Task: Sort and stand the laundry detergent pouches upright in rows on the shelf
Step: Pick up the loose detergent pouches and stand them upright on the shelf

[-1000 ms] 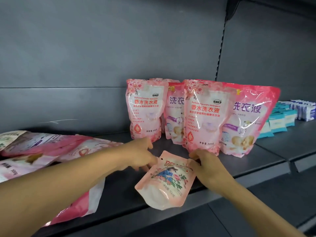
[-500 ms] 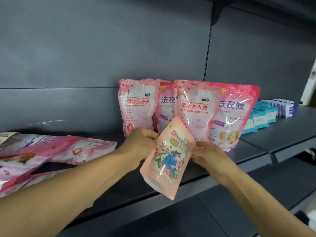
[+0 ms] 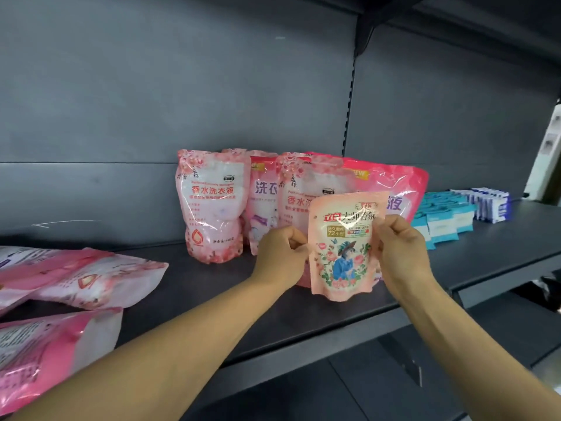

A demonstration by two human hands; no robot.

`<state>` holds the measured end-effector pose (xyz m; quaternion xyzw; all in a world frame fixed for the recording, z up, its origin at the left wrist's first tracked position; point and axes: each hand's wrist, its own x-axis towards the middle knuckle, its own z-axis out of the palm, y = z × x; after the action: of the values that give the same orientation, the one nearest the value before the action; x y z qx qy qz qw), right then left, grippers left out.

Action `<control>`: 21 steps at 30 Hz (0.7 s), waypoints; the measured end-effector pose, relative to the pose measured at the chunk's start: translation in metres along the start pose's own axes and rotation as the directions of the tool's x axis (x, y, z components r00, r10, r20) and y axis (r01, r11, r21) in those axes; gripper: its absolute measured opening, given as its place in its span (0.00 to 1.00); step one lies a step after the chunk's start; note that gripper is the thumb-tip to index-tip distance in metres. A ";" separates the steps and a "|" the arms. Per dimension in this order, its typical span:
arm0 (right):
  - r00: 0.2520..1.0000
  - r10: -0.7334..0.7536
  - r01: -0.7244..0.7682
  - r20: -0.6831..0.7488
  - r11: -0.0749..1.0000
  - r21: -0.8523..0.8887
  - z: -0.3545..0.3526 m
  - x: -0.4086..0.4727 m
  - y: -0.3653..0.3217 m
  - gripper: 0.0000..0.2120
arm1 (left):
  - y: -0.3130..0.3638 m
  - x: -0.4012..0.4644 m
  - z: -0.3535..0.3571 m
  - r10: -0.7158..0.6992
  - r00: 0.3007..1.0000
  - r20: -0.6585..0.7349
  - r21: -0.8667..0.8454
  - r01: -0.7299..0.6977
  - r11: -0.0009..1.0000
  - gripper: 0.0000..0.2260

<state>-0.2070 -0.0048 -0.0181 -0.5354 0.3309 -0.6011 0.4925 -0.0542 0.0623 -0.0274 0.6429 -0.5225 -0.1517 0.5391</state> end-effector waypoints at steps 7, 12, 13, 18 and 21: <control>0.998 -0.035 0.035 0.057 0.999 -0.007 -0.014 -0.001 0.017 0.08 | -0.009 0.001 0.009 -0.025 1.000 0.000 0.112 0.025 0.993 0.09; 0.976 -0.183 0.212 0.120 0.927 -0.310 -0.020 -0.009 0.015 0.17 | -0.007 -0.012 -0.006 0.009 0.999 0.051 0.179 -0.018 0.984 0.06; 0.961 -0.242 0.275 0.135 0.884 -0.378 -0.021 -0.012 0.013 0.21 | -0.005 -0.016 -0.010 0.017 0.998 0.056 0.194 -0.028 0.981 0.08; 0.790 -0.556 0.591 0.259 0.579 -0.561 -0.019 -0.039 0.005 0.29 | -0.001 -0.040 -0.031 0.024 0.997 0.067 0.276 -0.042 0.960 0.11; 0.694 -0.597 0.713 0.403 0.493 -0.498 -0.003 -0.056 0.002 0.25 | -0.001 -0.056 -0.050 0.044 0.996 0.071 0.374 -0.068 0.925 0.15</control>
<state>-0.2126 0.0476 -0.0382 -0.8014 0.2347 -0.5481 0.0472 -0.0388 0.1358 -0.0299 0.7141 -0.5764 -0.0531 0.3938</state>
